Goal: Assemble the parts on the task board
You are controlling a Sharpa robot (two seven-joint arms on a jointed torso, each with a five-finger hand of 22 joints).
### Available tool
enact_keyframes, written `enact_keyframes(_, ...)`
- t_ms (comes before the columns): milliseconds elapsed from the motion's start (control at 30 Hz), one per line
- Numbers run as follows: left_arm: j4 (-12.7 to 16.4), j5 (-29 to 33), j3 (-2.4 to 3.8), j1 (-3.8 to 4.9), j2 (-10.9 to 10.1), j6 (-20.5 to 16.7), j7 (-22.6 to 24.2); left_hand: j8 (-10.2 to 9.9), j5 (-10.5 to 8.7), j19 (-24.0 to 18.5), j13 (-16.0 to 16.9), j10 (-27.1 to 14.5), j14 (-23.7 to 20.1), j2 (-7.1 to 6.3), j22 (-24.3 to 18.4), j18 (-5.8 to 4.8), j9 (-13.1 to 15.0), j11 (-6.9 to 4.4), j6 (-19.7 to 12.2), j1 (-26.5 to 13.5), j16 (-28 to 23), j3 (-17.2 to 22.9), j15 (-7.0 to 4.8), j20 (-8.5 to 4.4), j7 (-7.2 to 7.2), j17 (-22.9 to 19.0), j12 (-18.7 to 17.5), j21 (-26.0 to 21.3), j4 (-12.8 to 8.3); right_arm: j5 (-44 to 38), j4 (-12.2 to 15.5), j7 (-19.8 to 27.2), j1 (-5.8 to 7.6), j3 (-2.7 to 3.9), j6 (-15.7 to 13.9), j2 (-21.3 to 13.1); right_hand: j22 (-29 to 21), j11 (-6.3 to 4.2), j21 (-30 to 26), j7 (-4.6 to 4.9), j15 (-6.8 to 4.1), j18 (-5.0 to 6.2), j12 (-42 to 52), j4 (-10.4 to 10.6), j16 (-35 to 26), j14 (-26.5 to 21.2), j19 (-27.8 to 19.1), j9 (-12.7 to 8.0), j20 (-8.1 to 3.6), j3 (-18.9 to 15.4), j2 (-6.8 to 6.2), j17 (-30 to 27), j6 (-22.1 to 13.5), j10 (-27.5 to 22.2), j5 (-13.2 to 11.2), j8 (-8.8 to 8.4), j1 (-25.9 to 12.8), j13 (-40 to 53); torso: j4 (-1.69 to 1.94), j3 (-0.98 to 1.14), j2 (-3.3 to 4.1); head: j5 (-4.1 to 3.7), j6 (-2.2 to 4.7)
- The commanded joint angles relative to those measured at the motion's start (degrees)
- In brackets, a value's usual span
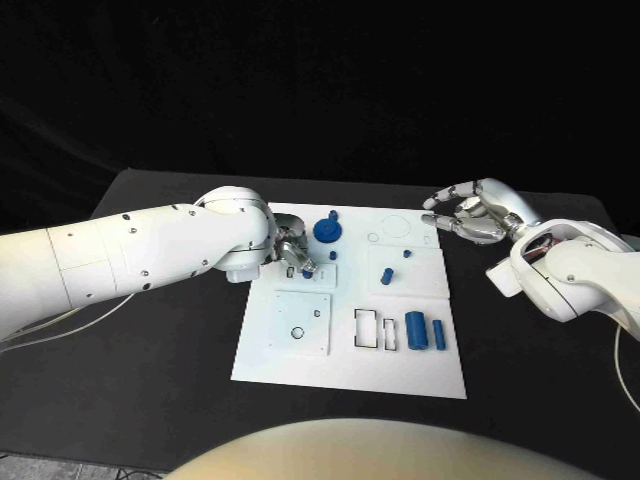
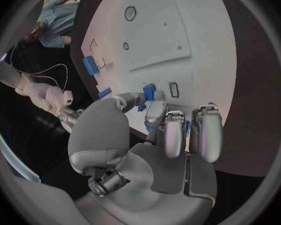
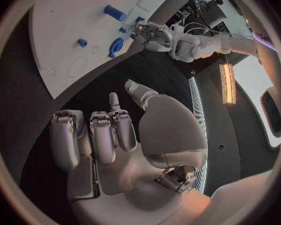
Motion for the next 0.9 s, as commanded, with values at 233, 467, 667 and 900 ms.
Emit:
enact_keyframes(233, -0.02, 0.49, -0.14, -0.16, 0.13, 1.97, 0.20, -0.61, -0.34, 0.54, 0.13, 0.08, 5.84, -0.31, 2.36, -0.99, -0.01, -0.46, 2.17, -2.13, 0.19, -3.97, -0.50, -0.42, -0.80, 15.09, 0.38, 0.16, 2.31, -0.05, 0.09, 0.17, -0.06, 0.00, 0.49, -0.06, 11.71, -0.30, -0.28, -0.18, -0.31, 0.93, -0.13, 1.27, 0.24, 5.98, 3.53, 0.19, -0.19, -0.37, 0.08, 15.06, -0.50, 1.58, -1.23, 0.68, -0.87, 9.44, 0.01, 0.00, -0.02, -0.07, 0.10)
enact_keyframes(467, -0.27, 0.60, -0.14, -0.16, 0.11, 1.51, 0.25, -0.81, -0.46, 0.62, 0.18, 0.06, 5.84, -0.17, 2.52, -1.02, 0.23, -0.48, 2.58, -2.64, 0.19, -8.41, -0.54, -0.48, -0.84, 15.09, 0.48, 0.15, 5.25, -0.03, 0.19, 0.00, -0.07, 0.00, 0.68, -0.14, 12.05, -0.33, 0.21, -0.22, -0.33, 0.79, 0.26, 1.89, 0.24, 5.98, 3.80, 0.27, -0.22, -0.60, 0.29, 15.06, -0.54, 1.87, -1.66, 0.88, -1.28, 9.78, 0.00, 0.00, -0.03, -0.11, 0.15)
enact_keyframes(667, -0.50, 0.71, -0.14, -0.16, 0.12, 1.13, 0.28, -0.86, -0.56, 0.63, 0.24, 0.10, 5.84, -0.09, 2.51, -1.02, 0.44, -0.48, 2.80, -2.87, 0.19, -11.08, -0.53, -0.48, -0.85, 15.09, 0.58, 0.11, 7.02, -0.02, 0.22, 0.02, -0.08, 0.00, 0.70, -0.15, 12.02, -0.38, 0.16, -0.28, -0.37, 0.80, 0.21, 2.33, 0.24, 5.98, 3.79, 0.34, -0.26, -0.90, 0.24, 15.06, -0.59, 1.86, -2.29, 1.07, -1.56, 9.73, 0.00, 0.01, -0.04, -0.19, 0.23)
enact_keyframes(900, -0.44, 0.74, -0.14, -0.16, -0.06, 0.70, 0.34, -0.78, -0.65, 0.64, 0.38, 0.17, 5.84, 0.15, 2.53, -1.02, 0.58, -0.49, 2.98, -3.12, 0.19, -12.15, -0.54, -0.49, -0.87, 15.09, 0.71, 0.10, 7.44, 0.02, 0.19, 0.12, -0.09, 0.00, 0.71, -0.18, 11.97, -0.41, 0.07, -0.32, -0.40, 0.83, 0.20, 2.69, 0.24, 5.98, 3.76, 0.40, -0.29, -1.23, 0.08, 15.06, -0.68, 1.86, -2.63, 1.19, -1.82, 9.72, 0.01, -0.01, -0.04, -0.19, 0.33)
